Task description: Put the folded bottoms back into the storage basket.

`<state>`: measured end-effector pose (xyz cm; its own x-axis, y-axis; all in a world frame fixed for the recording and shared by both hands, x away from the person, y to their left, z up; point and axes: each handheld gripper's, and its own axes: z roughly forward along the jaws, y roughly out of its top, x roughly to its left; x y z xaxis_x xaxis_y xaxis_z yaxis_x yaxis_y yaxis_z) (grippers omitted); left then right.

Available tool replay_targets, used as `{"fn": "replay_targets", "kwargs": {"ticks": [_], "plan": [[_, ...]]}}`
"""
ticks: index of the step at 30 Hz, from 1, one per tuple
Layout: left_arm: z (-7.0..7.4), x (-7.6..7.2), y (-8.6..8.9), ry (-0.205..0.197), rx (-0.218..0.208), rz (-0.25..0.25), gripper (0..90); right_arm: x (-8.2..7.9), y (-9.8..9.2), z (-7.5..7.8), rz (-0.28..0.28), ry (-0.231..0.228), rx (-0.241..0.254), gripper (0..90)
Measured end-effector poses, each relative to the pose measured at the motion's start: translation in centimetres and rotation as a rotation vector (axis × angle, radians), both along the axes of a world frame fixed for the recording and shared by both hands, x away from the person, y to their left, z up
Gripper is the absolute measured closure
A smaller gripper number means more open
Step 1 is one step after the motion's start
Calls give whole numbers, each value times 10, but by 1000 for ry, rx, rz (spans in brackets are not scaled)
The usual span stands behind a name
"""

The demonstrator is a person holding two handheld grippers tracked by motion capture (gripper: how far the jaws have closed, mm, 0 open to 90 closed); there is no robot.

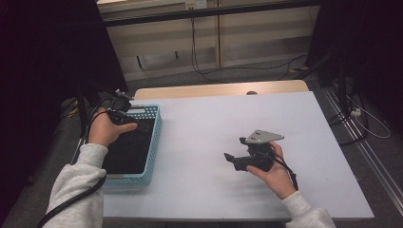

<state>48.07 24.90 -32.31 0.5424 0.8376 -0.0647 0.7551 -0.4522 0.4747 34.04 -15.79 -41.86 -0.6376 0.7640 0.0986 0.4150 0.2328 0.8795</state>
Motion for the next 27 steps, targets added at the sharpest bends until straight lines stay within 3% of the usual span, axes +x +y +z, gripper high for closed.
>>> {"fn": "replay_targets", "kwargs": {"ticks": [14, 27], "plan": [[-4, -8, -17, -5, -23, -51, 181, -5, -9, -4, -20, 8, -3, 173], [-8, -21, -46, -24, -46, -123, 172, -10, -23, -4, -44, 5, -2, 172]]}}
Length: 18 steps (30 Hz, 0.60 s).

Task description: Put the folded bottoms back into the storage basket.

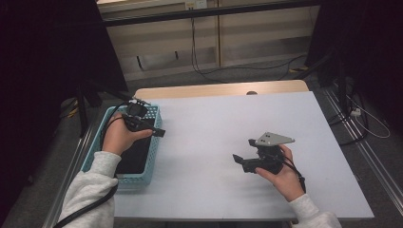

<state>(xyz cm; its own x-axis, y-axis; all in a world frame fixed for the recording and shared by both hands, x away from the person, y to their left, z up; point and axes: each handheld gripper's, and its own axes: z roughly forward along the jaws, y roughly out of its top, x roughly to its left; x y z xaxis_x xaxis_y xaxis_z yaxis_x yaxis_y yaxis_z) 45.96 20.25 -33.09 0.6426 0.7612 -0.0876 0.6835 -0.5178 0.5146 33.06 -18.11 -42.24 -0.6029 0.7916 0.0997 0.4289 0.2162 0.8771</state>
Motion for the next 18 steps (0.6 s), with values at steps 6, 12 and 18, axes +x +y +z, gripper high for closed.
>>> {"fn": "replay_targets", "kwargs": {"ticks": [6, 12, 18], "plan": [[-5, -6, -12, -3, -14, -25, 169, -1, -7, 0, -4, 1, 3, 172], [-15, -12, -25, -1, -33, -64, 166, -3, -14, -1, -4, 3, -3, 171], [-25, -20, -33, 1, -38, -88, 165, -4, -20, -3, -7, 9, -12, 169]]}}
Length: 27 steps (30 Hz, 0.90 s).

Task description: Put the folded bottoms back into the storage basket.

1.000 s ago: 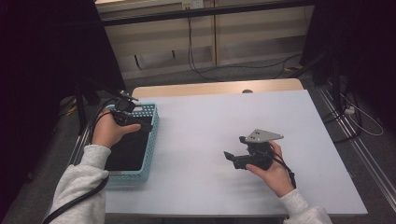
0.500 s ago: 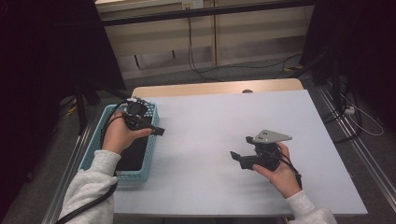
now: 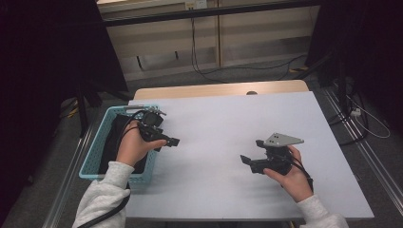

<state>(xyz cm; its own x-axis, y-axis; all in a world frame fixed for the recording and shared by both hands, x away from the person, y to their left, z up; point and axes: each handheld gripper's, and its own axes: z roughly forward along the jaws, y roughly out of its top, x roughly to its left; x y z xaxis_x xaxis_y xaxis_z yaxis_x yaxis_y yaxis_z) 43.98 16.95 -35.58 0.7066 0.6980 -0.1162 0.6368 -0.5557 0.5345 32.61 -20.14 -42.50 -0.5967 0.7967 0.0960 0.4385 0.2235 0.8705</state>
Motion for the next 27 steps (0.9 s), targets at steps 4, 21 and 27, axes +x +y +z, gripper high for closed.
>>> {"fn": "replay_targets", "kwargs": {"ticks": [4, 21, 27], "plan": [[-8, -4, -3, 8, -12, -10, 164, -1, -4, -2, -5, 5, -3, 167], [-26, -23, -13, 9, -58, -64, 164, -7, -23, -6, -18, 15, -27, 167], [-33, -28, -14, 12, -83, -56, 163, -10, -28, -7, -20, 17, -33, 167]]}}
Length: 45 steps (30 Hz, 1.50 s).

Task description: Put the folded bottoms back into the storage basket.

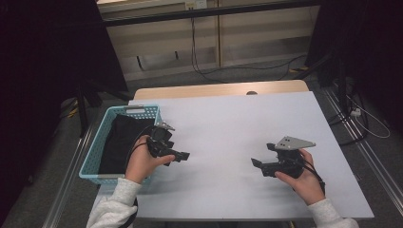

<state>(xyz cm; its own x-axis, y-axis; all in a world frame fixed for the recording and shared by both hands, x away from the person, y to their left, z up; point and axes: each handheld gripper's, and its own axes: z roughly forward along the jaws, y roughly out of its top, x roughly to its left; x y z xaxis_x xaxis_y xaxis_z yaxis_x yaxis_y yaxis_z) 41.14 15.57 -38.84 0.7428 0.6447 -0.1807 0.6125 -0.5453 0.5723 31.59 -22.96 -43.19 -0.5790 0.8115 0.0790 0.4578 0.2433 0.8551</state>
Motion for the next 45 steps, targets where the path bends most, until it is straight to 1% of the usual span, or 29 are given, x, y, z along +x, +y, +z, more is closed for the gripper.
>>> {"fn": "replay_targets", "kwargs": {"ticks": [3, 4, 7, 9, 12, 16, 17, 21, 25, 30, 31, 34, 37, 39, 43, 45], "plan": [[0, -3, 0, -7, -6, -8, 162, -2, -2, 0, -3, 0, 0, 167], [0, -4, -1, -8, -12, -3, 162, -2, -3, 0, -2, 0, -1, 167], [-1, -6, 0, -10, -17, -13, 157, -3, -6, 0, 0, 4, 8, 167], [-2, -7, 0, -14, -32, 0, 156, -4, -8, -1, -2, 3, 8, 167], [-3, -8, 1, -12, -36, -4, 155, -6, -11, -1, -4, 5, 6, 167], [-7, -12, 0, -9, -59, 0, 154, -9, -14, -2, -8, 7, 8, 167], [-8, -12, 0, -5, -53, -11, 154, -9, -15, -2, -9, 6, 7, 167], [-14, -15, 0, 2, -68, -3, 152, -12, -19, -3, -15, 5, 4, 167], [-18, -17, 0, 0, -71, 2, 151, -15, -22, -4, -16, 11, 0, 167], [-22, -19, 1, 9, -72, -6, 141, -18, -24, -5, -15, 13, -9, 167], [-23, -19, 2, 9, -72, -12, 140, -18, -25, -5, -15, 12, -11, 166], [-24, -21, 3, 4, -82, -5, 135, -19, -26, -6, -19, 16, -12, 167], [-25, -22, 6, 8, -93, -1, 130, -21, -28, -6, -18, 17, -17, 166], [-25, -22, 7, 11, -105, 2, 127, -21, -29, -6, -20, 17, -16, 166], [-25, -22, 10, 3, -122, 13, 123, -23, -32, -6, -27, 18, -6, 162], [-25, -22, 11, -1, -123, 7, 122, -24, -34, -6, -31, 19, -1, 162]]}}
